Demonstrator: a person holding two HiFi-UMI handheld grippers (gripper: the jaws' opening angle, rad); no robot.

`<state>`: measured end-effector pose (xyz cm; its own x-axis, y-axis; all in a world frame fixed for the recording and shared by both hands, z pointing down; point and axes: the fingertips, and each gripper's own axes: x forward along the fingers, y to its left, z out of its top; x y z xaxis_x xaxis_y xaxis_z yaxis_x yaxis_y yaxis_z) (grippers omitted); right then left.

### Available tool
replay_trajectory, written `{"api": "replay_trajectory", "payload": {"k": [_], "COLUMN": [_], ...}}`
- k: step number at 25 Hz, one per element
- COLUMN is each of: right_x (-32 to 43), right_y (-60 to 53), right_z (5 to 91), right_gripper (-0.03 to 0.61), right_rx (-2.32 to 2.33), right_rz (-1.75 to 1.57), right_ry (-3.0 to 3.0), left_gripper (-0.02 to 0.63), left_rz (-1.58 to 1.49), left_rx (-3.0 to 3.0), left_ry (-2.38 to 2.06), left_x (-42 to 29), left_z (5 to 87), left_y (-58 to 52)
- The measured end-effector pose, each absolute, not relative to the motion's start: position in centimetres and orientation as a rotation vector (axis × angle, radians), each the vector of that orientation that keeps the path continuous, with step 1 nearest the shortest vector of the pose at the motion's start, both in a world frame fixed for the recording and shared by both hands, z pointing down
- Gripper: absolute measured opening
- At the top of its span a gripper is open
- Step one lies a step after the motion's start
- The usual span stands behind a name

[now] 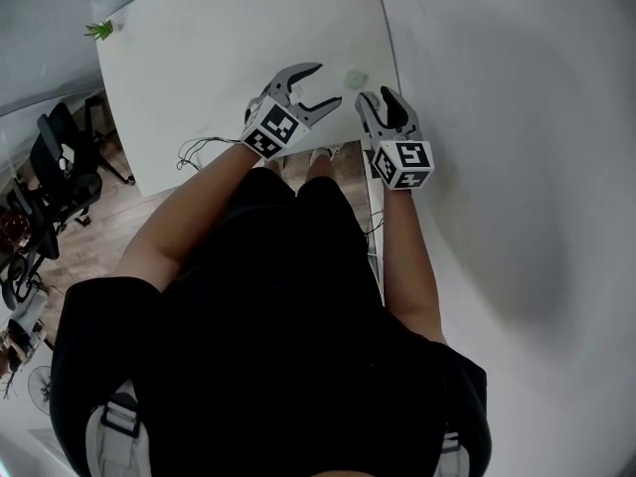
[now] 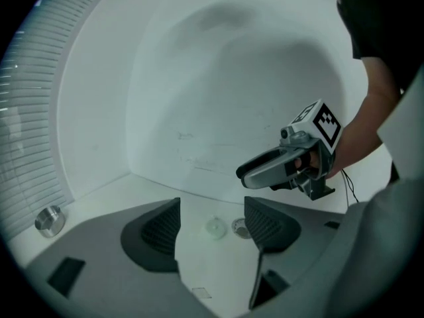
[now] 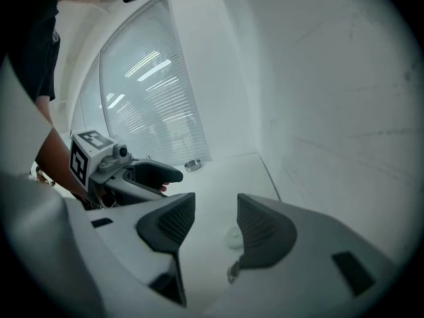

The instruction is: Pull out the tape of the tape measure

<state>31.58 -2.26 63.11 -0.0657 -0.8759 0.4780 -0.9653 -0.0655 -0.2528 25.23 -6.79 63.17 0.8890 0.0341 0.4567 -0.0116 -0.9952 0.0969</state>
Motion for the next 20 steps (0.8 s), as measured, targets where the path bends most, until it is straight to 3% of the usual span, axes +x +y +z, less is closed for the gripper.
{"api": "replay_trajectory", "payload": {"k": [20], "right_x": [33.7], "right_y": [0.3], "right_z": [70.7], "right_gripper": [0.213], "right_rx": [2.105], "right_rz": [0.918], "right_ry": [-1.94], "left_gripper": [0.304], "left_rz": [0.971], "left_rx": [2.901], "left_ry": [0.112], "left_x": [30.7], "left_z": [74.6], "left_y": [-5.5]}}
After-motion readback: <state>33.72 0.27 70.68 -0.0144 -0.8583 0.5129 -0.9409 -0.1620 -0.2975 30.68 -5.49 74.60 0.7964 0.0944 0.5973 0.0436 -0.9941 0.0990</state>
